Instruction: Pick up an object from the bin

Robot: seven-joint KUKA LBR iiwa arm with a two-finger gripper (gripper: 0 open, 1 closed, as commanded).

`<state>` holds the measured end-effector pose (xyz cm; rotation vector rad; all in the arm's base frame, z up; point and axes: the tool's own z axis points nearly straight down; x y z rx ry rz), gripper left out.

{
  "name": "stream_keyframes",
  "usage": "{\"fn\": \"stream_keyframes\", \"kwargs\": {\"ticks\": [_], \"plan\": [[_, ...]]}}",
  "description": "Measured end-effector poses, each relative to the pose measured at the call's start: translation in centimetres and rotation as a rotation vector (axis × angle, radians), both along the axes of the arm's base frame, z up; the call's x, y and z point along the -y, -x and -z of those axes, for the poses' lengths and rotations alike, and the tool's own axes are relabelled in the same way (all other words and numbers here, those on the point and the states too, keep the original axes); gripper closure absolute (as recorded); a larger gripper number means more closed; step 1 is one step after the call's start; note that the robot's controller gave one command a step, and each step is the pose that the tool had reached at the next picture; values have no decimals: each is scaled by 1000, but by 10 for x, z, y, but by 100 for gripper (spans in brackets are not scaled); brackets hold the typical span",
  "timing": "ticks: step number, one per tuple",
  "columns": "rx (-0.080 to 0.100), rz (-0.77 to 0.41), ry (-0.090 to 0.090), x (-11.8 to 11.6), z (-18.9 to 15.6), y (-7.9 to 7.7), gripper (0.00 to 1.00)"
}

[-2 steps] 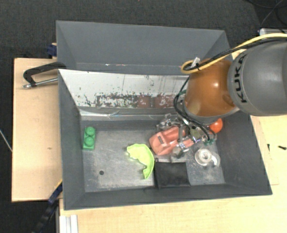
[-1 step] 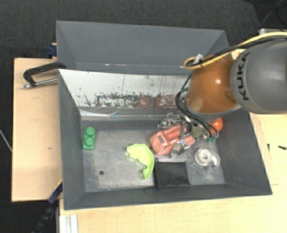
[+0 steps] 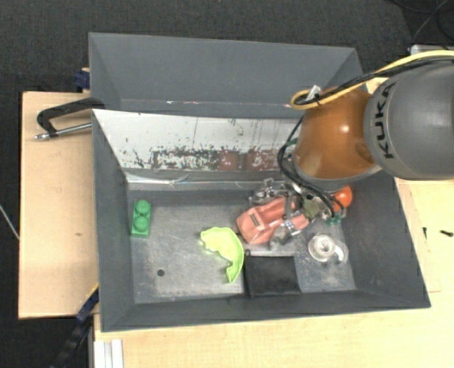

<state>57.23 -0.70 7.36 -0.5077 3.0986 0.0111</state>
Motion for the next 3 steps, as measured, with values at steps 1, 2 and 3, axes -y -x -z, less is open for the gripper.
{"fn": "stream_keyframes", "kwargs": {"ticks": [1, 2, 3], "plan": [[0, -1, 1, 0, -2, 1, 100], [-1, 0, 4, 1, -10, 2, 100], [-1, 0, 6, 1, -20, 2, 100]]}}
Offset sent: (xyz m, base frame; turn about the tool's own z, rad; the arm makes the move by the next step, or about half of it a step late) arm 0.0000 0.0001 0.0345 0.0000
